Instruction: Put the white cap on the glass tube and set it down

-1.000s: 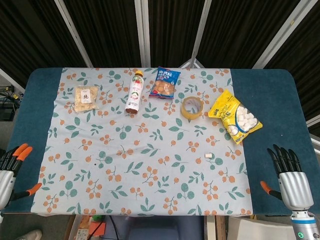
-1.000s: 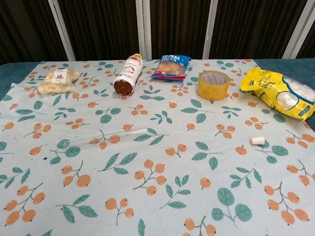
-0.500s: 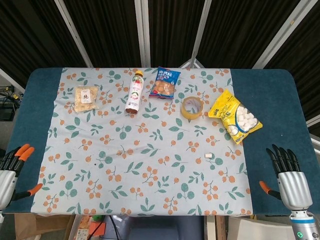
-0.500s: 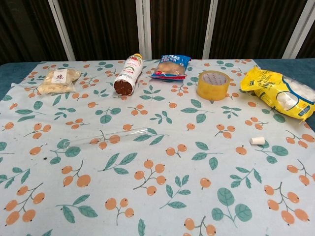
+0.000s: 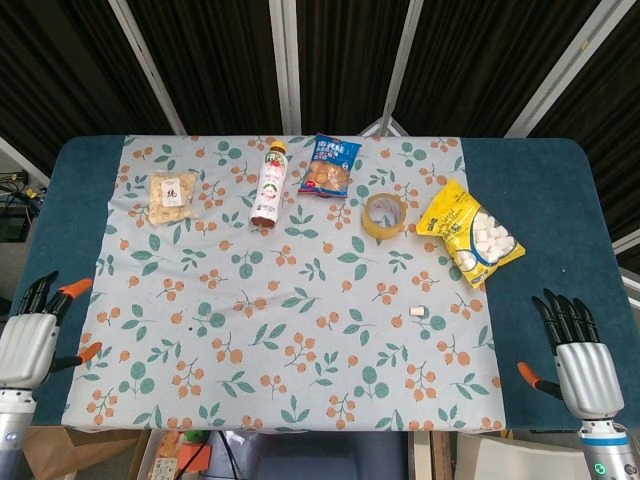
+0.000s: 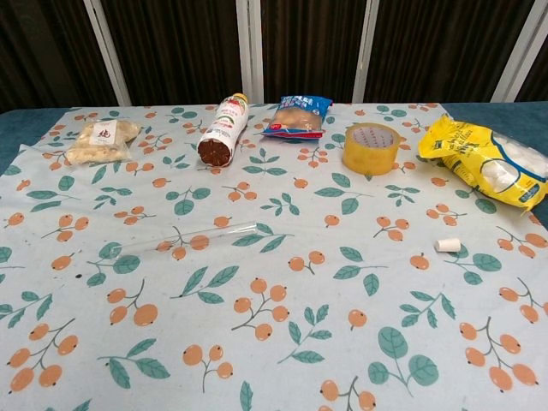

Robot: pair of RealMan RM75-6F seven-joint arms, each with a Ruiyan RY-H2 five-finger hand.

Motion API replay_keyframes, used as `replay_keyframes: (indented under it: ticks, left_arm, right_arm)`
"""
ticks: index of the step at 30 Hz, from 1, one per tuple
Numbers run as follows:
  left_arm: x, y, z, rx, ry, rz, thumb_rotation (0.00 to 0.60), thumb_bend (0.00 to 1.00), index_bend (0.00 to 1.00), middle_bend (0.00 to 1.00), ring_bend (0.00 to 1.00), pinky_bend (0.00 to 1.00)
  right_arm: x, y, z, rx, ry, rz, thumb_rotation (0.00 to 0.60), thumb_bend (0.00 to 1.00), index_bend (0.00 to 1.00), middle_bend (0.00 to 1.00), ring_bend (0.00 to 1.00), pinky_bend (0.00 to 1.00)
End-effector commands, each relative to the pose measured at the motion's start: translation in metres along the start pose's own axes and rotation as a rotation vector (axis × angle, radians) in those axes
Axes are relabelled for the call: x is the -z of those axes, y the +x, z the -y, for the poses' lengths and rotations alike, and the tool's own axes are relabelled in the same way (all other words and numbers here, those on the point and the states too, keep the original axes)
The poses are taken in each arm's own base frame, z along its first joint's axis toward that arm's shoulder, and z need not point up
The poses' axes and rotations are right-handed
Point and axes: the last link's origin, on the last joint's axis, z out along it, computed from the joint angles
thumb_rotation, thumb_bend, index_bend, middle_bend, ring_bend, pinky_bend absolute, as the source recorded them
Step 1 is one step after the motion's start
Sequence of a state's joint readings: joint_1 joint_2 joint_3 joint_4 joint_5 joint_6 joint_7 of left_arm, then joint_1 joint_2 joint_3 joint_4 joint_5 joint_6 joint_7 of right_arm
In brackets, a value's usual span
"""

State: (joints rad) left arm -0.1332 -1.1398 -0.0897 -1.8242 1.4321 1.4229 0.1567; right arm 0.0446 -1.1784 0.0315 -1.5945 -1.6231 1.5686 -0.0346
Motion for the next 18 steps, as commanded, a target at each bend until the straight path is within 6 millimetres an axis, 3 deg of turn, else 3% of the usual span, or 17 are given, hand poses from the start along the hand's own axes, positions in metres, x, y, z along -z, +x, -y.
replay_keyframes:
  ticks: [1, 9, 18]
  left_arm:
    - [-0.037, -0.012, -0.033, 0.02, -0.001, 0.04, 0.6, 0.19, 0.26, 0.27, 0.0, 0.0]
    - [-0.082, -0.048, -0.086, 0.031, 0.048, 0.162, 0.6, 0.21, 0.31, 0.31, 0.0, 0.0]
    - [-0.1, -0.085, -0.144, 0.002, 0.04, 0.238, 0.6, 0.29, 0.34, 0.37, 0.02, 0.0]
  right_arm:
    - [0.0, 0.0, 0.0, -0.006, -0.006, 0.0, 0.6, 0.21, 0.0, 0.0, 0.0, 0.0]
    - [-0.002, 0.0, -0.003, -0.017, -0.025, 0.003, 0.6, 0.21, 0.0, 0.0, 0.0, 0.0]
    - [-0.003, 0.0, -0.005, -0.036, -0.037, 0.006, 0.6, 0.21, 0.0, 0.0, 0.0, 0.0]
